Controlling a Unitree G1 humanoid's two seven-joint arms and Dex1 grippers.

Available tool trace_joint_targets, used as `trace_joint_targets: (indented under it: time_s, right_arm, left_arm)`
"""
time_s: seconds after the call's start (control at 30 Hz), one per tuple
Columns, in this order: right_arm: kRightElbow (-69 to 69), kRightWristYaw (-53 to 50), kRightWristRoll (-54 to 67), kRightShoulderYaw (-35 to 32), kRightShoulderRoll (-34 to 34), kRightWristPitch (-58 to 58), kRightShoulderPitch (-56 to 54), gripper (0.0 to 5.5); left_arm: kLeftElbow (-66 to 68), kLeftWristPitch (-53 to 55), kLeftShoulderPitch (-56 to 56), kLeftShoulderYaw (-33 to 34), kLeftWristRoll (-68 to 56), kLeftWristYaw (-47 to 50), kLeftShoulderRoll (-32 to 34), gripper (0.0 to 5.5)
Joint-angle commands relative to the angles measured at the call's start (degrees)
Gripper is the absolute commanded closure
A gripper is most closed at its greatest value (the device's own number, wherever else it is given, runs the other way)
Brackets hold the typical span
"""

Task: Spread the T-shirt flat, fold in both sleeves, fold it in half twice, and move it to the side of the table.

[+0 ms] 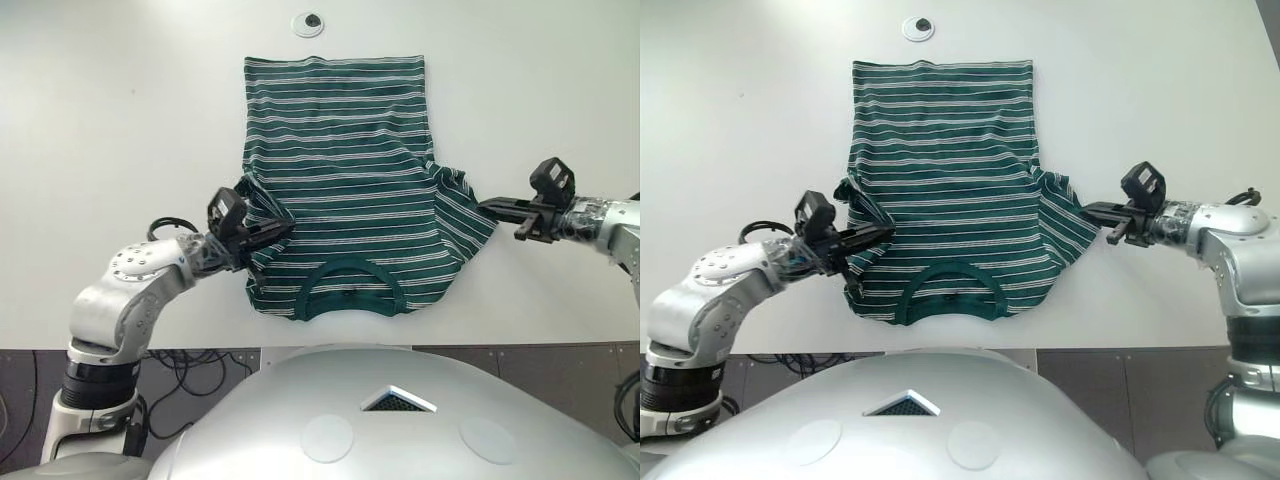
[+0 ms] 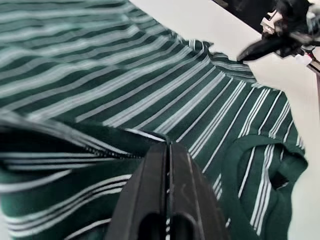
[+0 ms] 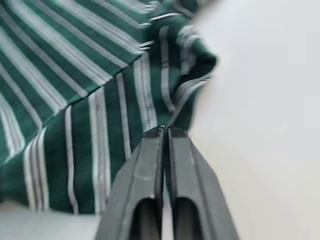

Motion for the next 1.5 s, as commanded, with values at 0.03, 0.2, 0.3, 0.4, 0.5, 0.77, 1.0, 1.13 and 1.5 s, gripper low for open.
trace_joint_targets:
  time_s: [0.03,0.2,0.3,0.4,0.5,0.77,1.0,1.13,1.5]
  right_arm:
    - [0.63,-0.64,1.71,-1.85,0.54,3.44,-1.16,4.52]
    - [0.50,0.39,1.78,-2.46,-0.74,4.83,-0.30,4.16]
    - [0.15,0.90,1.80,-2.94,-1.21,5.61,0.46,4.16]
    - [-0.91,1.65,2.15,-3.88,-2.03,6.30,2.29,4.16]
    - [-1.14,2.81,-0.20,-2.24,-3.49,4.70,4.03,4.16]
    - [0.19,2.53,-4.55,0.93,-3.49,0.29,5.75,4.85]
    - [-4.58,4.44,4.19,-4.76,-1.86,5.46,0.21,5.48]
    - [-11.64,6.65,10.63,-5.78,-2.52,8.87,-1.81,5.48]
    - [-15.40,-2.89,4.88,12.63,7.71,9.03,-5.70,5.15]
  left_arm:
    - [3.39,-1.14,-0.02,-3.46,4.26,2.14,-0.39,5.50]
    - [4.80,-2.48,0.54,-4.98,5.94,2.48,-0.64,4.92]
    - [1.99,-3.52,1.36,-2.13,3.97,2.30,-0.51,4.78]
    - [-1.59,-3.30,0.59,3.71,0.09,1.60,0.51,4.78]
    - [-3.98,-2.14,-2.45,8.94,-4.03,1.80,1.03,4.78]
    - [-6.04,0.16,-4.38,13.13,-7.58,2.87,2.91,4.74]
    - [-0.57,-1.86,-0.74,10.08,-0.79,4.32,3.21,4.74]
    - [1.52,-3.38,-0.21,8.32,2.60,4.44,3.15,4.74]
    - [2.54,-3.06,-4.27,6.65,3.48,3.80,2.18,4.74]
